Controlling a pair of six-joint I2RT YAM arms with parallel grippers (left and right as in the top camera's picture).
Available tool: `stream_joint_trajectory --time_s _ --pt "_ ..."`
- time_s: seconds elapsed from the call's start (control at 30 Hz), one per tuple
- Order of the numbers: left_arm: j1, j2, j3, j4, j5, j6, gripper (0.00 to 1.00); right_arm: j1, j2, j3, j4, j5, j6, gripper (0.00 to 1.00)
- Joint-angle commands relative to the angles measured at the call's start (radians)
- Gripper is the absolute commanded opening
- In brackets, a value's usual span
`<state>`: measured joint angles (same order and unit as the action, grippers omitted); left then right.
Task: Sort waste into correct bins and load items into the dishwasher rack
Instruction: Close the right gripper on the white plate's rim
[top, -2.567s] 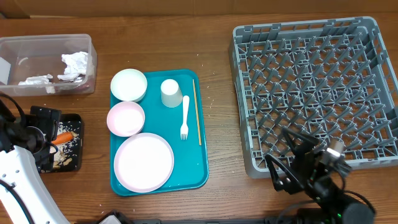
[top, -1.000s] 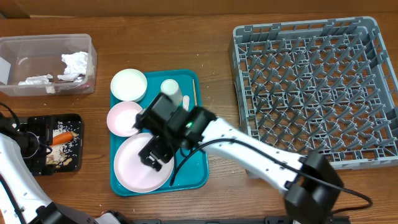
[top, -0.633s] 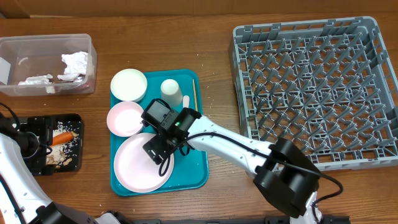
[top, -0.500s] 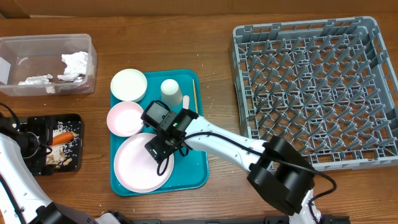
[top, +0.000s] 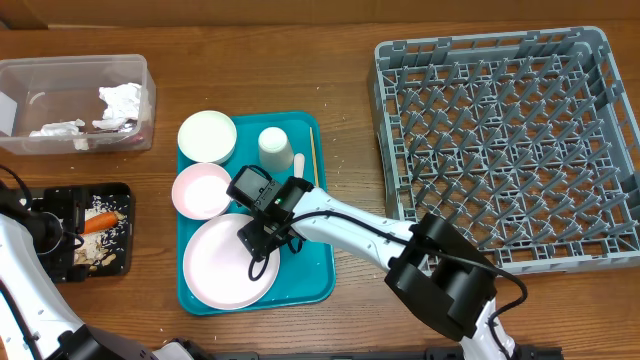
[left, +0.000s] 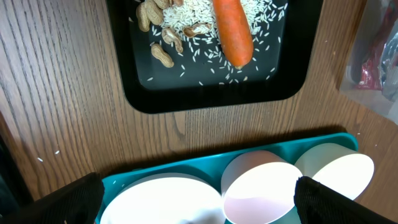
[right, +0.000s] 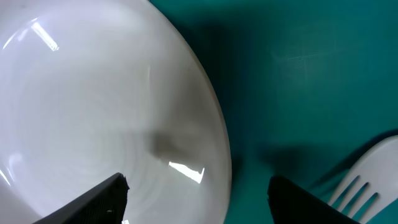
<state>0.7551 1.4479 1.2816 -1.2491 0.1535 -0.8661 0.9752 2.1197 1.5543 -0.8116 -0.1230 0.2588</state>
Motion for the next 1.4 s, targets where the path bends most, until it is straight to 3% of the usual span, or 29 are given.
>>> stream_joint_trajectory --time_s 0.0,0.37,0.7,1.37 --pt "0.004 0.003 -0.005 -0.003 -0.011 -0.017 1.00 0.000 0.040 0.016 0.003 0.010 0.019 0.76" --pt "0.004 0.003 -0.005 -0.003 -0.011 -0.017 1.00 0.000 0.050 0.016 -0.001 0.010 0.056 0.71" --pt "0.004 0.003 -0.005 -0.003 -0.011 -0.017 1.00 0.000 0.050 0.016 -0.006 0.034 0.057 0.41" --pt "0.004 0.003 -0.005 -0.003 -0.011 -0.017 1.00 -0.002 0.048 0.028 -0.074 0.036 0.057 0.04"
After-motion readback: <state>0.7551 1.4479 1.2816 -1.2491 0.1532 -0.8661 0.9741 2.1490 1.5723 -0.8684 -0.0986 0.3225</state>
